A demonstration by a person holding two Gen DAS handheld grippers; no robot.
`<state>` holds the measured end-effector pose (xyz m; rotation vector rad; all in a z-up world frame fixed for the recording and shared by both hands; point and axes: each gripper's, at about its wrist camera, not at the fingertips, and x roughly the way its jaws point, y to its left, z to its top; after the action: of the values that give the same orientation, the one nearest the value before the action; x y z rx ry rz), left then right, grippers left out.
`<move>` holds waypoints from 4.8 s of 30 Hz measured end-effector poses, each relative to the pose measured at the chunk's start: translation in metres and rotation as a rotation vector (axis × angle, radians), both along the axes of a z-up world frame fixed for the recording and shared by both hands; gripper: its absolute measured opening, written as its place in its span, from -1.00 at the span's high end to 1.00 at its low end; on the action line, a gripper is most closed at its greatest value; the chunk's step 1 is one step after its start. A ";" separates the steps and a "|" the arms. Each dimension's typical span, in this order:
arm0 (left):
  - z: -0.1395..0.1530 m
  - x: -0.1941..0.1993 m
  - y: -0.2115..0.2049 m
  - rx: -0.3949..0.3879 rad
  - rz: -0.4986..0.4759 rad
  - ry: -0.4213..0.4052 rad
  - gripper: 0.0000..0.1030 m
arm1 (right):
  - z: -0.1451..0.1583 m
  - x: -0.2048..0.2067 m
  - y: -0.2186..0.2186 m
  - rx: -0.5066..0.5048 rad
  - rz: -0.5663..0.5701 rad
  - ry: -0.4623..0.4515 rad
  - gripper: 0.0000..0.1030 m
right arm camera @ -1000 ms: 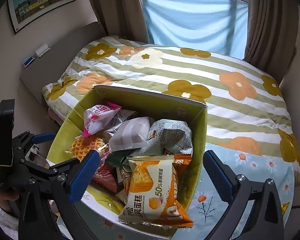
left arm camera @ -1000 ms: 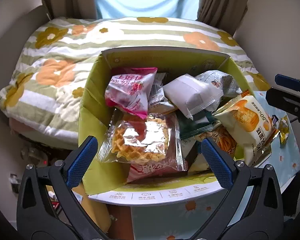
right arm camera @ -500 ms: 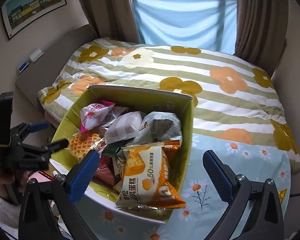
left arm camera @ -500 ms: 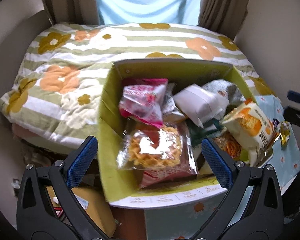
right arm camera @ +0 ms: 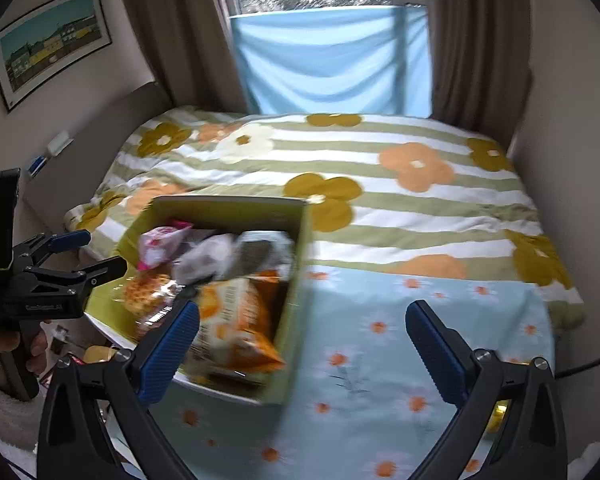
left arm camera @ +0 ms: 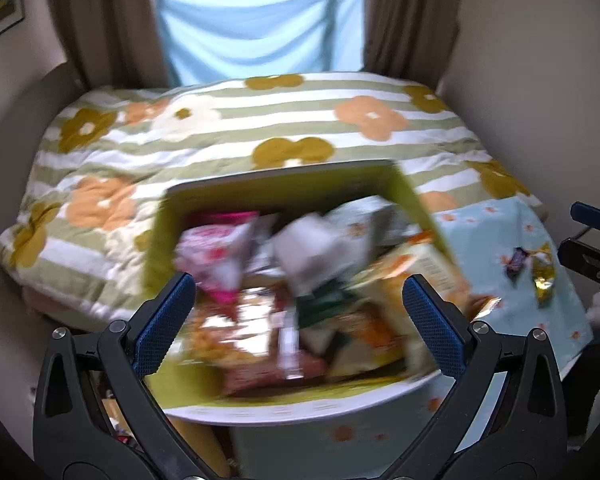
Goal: Organize snacks
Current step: 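Move both tools back to the Snickers bar and gold packet on the cloth, then grasp the Snickers bar with the left tool while the right tool grasps the gold packet, then lift both snacks and carry them over the box, then open both tools to drop the snacks into the box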
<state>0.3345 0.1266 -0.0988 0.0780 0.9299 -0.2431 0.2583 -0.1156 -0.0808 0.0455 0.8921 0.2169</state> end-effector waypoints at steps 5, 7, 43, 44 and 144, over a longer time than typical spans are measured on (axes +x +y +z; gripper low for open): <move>0.005 -0.006 -0.076 -0.031 -0.082 -0.002 -0.99 | 0.010 -0.022 -0.065 -0.033 -0.087 -0.025 -0.99; 0.006 -0.008 -0.105 -0.034 -0.114 -0.003 -0.99 | 0.010 -0.032 -0.095 -0.040 -0.126 -0.026 -0.99; -0.201 0.010 -0.439 0.131 -0.745 0.218 -0.28 | -0.175 -0.054 -0.267 -0.010 -0.351 0.200 -0.98; -0.204 0.011 -0.441 0.138 -0.753 0.220 -0.24 | -0.176 -0.053 -0.266 -0.026 -0.351 0.196 -0.98; -0.052 0.012 0.050 -0.006 0.010 0.087 -0.99 | -0.032 0.048 0.107 0.042 0.176 0.091 0.13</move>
<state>0.3467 0.1766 -0.1510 0.0579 1.0156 -0.2413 0.3058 -0.0081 -0.1127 0.0159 0.9828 0.3998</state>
